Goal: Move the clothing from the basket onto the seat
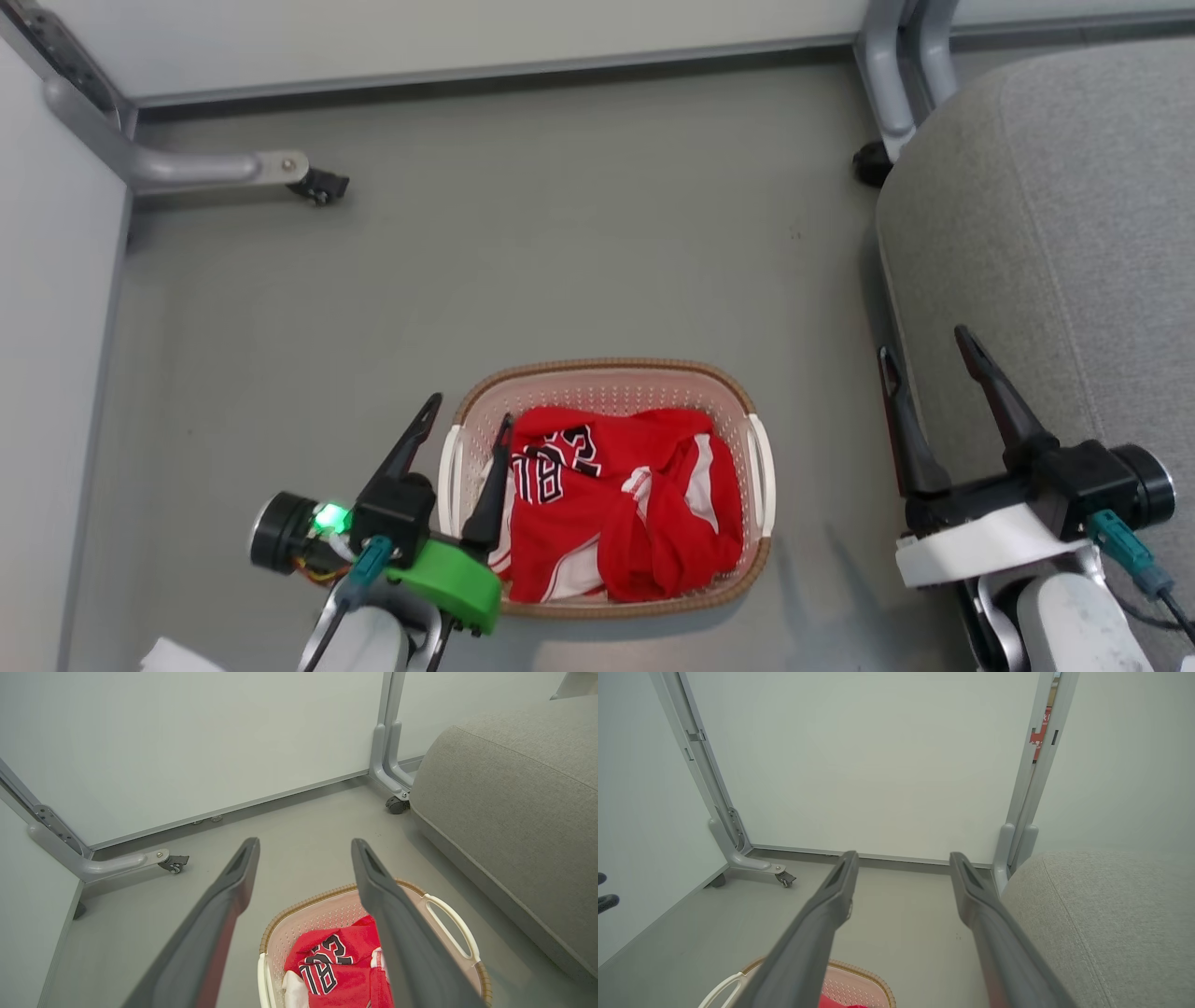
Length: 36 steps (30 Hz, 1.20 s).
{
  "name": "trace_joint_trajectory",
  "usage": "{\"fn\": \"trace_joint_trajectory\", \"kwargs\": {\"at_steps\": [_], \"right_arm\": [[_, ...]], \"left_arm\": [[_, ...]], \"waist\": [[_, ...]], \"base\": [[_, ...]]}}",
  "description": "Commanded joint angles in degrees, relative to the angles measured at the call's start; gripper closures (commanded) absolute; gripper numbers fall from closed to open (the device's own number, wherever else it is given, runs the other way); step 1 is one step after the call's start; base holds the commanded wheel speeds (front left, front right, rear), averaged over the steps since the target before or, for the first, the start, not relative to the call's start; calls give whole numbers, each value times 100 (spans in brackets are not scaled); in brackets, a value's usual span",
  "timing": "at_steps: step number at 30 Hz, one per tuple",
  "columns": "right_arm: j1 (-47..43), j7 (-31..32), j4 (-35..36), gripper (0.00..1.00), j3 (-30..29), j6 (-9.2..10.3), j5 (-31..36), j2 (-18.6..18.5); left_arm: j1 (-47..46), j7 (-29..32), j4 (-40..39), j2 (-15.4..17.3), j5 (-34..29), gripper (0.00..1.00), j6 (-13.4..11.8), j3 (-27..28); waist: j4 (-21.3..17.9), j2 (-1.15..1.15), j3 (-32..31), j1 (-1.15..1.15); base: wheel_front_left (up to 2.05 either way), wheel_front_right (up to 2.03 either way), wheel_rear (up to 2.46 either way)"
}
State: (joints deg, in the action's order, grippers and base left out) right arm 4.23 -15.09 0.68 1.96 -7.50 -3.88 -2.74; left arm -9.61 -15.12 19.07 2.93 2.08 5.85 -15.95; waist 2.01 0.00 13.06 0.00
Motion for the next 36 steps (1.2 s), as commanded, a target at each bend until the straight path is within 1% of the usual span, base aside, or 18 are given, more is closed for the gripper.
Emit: {"fn": "trace_joint_trajectory", "kwargs": {"at_steps": [1,3,7,12,19,21,25,30,36], "right_arm": [[205,-11,45,0,-27,2,59,-27],[410,-11,71,0,2,2,96,-24],[820,-11,141,0,49,2,146,-25],[1191,-12,206,0,142,2,107,-25],[1452,-11,378,0,193,2,-76,-20],[1486,-11,408,0,205,2,-128,-20],[1591,-12,477,0,246,2,-257,-18],[1722,-11,549,0,296,2,-426,-18],[1858,-12,549,0,447,2,-596,-14]], "left_arm": [[-320,-6,124,6,-65,0,59,-100],[-614,-6,355,44,-152,0,111,-322],[-1198,-6,762,219,-233,0,157,-850],[-1898,-6,1402,513,-255,0,160,-1626],[-2893,-6,2277,965,-396,0,162,-2755],[-3181,-6,2521,1059,-440,0,159,-3134],[-3733,-5,2947,1236,-473,0,157,-3690],[-4247,-6,3506,1277,-362,0,157,-4009],[-4820,-6,4317,1235,-317,0,157,-4742]], "waist": [[24,0,916,0],[-20,0,1201,0],[-180,0,1733,0],[-503,0,2273,0],[-983,0,2991,0],[-1099,0,3148,0],[-1298,0,3487,0],[-1468,0,3870,0],[-1587,0,4281,0]], "base": [[0,0,0],[0,0,0],[0,0,0],[0,0,0],[0,0,0],[0,0,0],[0,0,0],[0,0,0],[0,0,0]]}}
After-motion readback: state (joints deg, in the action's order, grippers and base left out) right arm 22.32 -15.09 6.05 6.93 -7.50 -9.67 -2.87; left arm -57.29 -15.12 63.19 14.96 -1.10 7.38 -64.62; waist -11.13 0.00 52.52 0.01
